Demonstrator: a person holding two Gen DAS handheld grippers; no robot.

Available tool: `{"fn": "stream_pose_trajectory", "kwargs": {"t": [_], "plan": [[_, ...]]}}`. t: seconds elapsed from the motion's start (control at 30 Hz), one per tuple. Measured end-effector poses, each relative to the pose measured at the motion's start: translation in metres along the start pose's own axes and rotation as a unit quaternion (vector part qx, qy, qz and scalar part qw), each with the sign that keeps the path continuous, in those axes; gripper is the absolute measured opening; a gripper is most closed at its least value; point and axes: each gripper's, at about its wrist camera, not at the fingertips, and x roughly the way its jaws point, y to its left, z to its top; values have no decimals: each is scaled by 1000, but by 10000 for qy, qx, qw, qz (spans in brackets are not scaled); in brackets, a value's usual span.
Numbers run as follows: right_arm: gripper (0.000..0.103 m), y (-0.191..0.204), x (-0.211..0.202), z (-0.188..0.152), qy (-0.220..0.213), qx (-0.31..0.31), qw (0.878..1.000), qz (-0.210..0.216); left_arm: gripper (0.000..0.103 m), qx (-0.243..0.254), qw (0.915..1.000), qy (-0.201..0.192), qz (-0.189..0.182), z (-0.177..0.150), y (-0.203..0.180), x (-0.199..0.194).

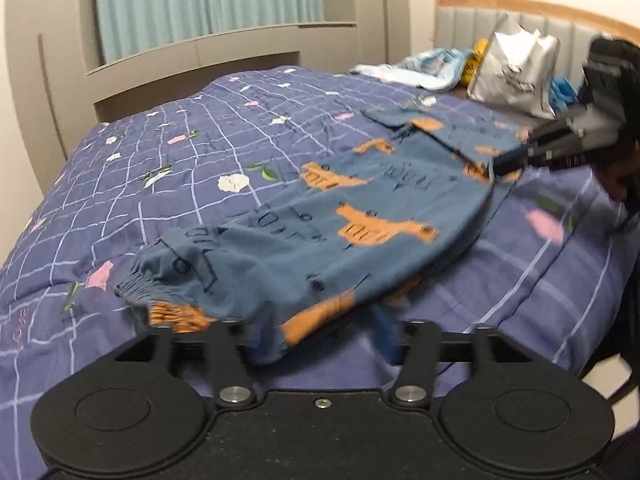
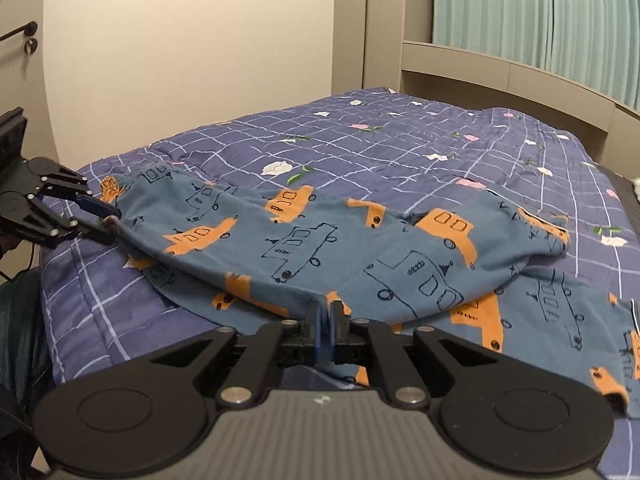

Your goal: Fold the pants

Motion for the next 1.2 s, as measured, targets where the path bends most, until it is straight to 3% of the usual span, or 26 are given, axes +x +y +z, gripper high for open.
{"fn": "stream_pose_trajectory", "kwargs": {"t": [0.07, 0.1, 0.17, 0.23, 0.33, 0.57, 0.77, 0.97, 1.1, 1.2], "plan": [[36, -3, -4, -4, -73, 120, 9999, -6, 81, -204, 9995, -175, -144, 7, -10, -2], [55, -5, -7, -6, -122, 181, 9998, -28, 83, -292, 9990, -227, -243, 12, -14, 0], [65, -12, -14, -10, -211, 305, 9992, -112, 95, -505, 9974, -329, -400, 21, -23, 4], [84, -21, -23, -15, -268, 458, 9982, -274, 102, -746, 9943, -505, -569, 32, -34, 11], [98, -42, -38, -23, -377, 687, 9952, -583, 102, -1050, 9885, -583, -918, 53, -49, 32], [103, -115, -63, -39, -276, 1231, 9820, -1407, 102, -1386, 9808, -596, -1238, 101, -92, 100], [103, -175, -57, -36, -112, 1583, 9769, -1428, 102, -1977, 9708, -451, -1278, 133, -109, 162], [103, -196, -21, 20, 21, 1227, 9861, -1124, 96, -2486, 9637, -241, -941, 149, -108, 193], [103, -190, 23, 70, 201, 791, 9926, -901, 94, -2776, 9549, -252, -1018, 150, -103, 198], [103, -178, 59, 99, 397, 555, 9949, -745, 85, -2878, 9523, -193, -999, 149, -100, 201]]}}
